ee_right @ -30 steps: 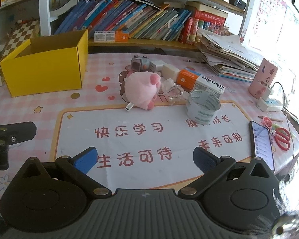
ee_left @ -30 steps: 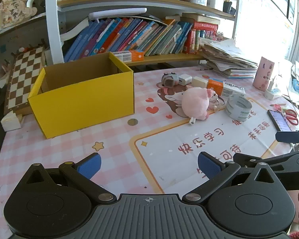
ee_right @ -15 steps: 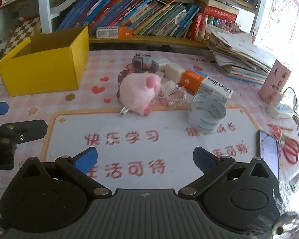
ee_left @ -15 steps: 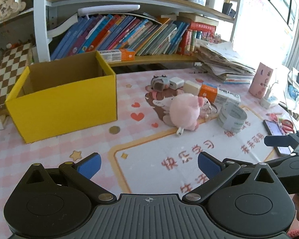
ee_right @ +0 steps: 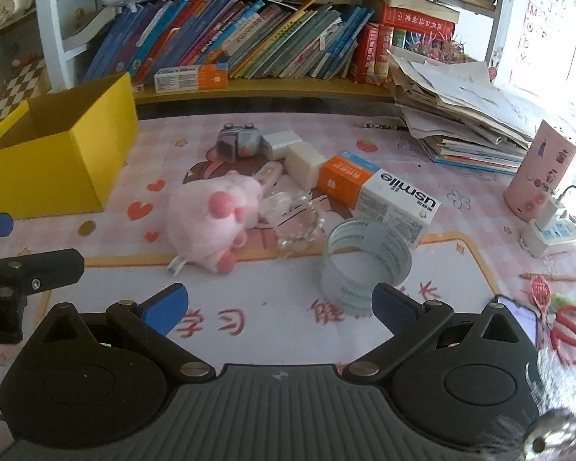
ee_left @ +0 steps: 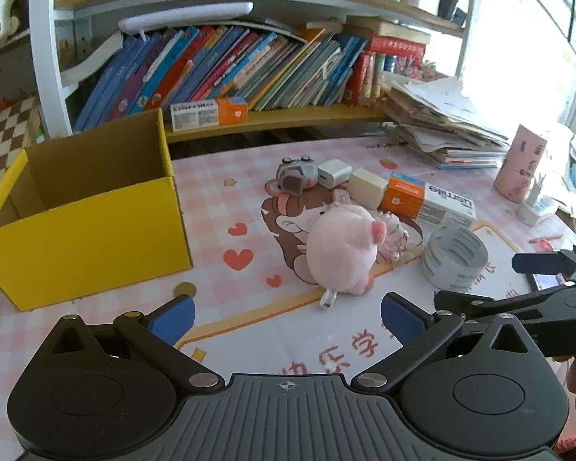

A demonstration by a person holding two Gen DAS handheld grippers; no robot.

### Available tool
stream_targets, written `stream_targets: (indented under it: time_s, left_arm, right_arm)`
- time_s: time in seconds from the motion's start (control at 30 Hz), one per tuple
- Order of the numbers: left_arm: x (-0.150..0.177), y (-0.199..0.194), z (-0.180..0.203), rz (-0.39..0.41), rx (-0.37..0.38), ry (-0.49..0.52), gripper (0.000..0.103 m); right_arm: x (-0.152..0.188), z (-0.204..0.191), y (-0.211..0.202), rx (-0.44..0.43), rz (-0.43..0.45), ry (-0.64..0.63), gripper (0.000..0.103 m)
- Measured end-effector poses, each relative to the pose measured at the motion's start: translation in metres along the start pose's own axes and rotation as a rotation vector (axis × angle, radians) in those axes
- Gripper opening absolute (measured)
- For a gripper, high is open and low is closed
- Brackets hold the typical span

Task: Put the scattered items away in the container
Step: 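Move the left tool toward the pink plush pig while the right tool approaches the silver tape roll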

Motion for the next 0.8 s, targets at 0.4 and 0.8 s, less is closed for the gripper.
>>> stream_targets:
  time_s: [0.4, 0.8]
  left_arm:
    - [-0.023, 0.049, 0.034, -0.064, -0.015, 0.046, 0.103]
    - [-0.027, 0.099, 0.057, -0.085, -0.036, 0.106, 0.103]
  right_arm:
    - [-0.006, 0.061, 0.045, -0.005, -0.074, 0.080, 0.101]
    - [-0.001, 0.076, 0.083, -0.063, -0.145, 0.052, 0.091]
Point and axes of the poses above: each gripper's, at about its wrist camera, not at the fingertips, and y roughly the way its jaws point, z to its right, x to its underside, the point moved 9 cm from there along y, roughly the way its jaws point, and after that the axes turned 2 degrees about y, right-handed, at the moved point
